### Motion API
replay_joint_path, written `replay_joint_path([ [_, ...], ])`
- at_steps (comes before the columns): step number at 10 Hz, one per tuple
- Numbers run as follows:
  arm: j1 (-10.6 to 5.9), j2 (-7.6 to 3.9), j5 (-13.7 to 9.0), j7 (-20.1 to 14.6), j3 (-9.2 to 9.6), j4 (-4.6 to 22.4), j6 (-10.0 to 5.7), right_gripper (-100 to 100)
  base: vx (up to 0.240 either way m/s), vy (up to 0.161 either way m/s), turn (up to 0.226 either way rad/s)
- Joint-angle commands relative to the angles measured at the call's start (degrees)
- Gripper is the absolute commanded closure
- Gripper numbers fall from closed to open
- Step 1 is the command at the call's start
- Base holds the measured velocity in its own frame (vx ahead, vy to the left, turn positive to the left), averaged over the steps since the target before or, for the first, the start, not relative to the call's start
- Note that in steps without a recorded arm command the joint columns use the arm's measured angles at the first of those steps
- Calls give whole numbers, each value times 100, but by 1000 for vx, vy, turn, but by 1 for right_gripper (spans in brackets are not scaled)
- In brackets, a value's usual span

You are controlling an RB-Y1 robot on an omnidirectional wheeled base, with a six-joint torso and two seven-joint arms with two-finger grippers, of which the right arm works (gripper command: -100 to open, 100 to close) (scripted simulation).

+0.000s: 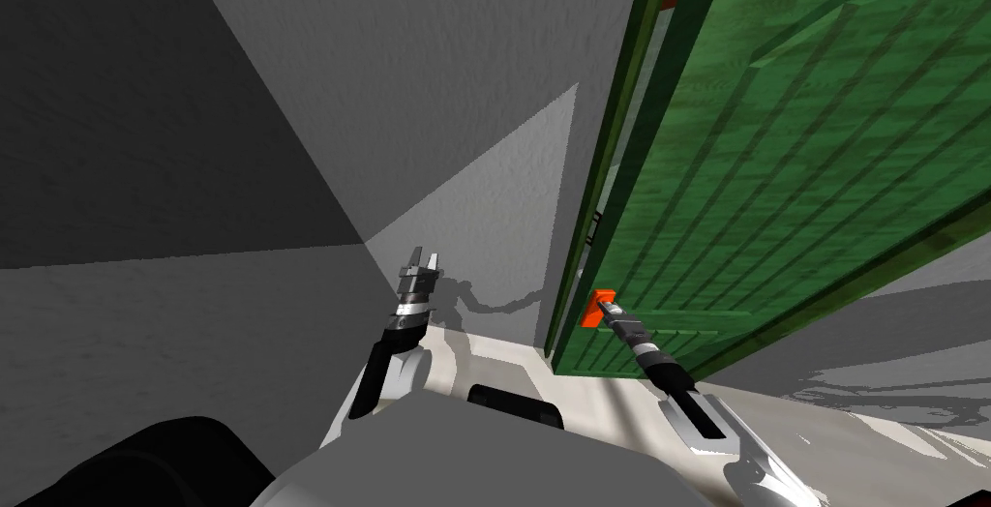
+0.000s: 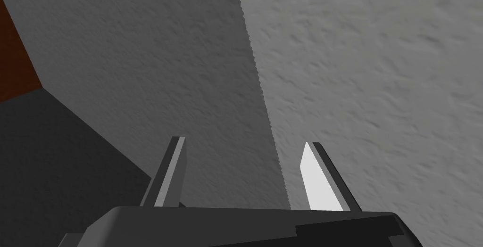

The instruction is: Pull the door open

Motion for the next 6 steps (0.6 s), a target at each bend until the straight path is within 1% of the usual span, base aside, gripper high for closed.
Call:
replay_joint_path([
  [1, 3, 4, -2, -2, 0, -4, -6, 100, -15, -4, 2],
  [3, 3, 4, -2, -2, 0, -4, -6, 100, -3, -1, -1],
  [4, -20, 13, -100, -198, 25, 27, 15, 100, -26, -33, 55],
  [6, -52, 22, -210, -404, 44, 51, 31, 100, -45, -54, 76],
])
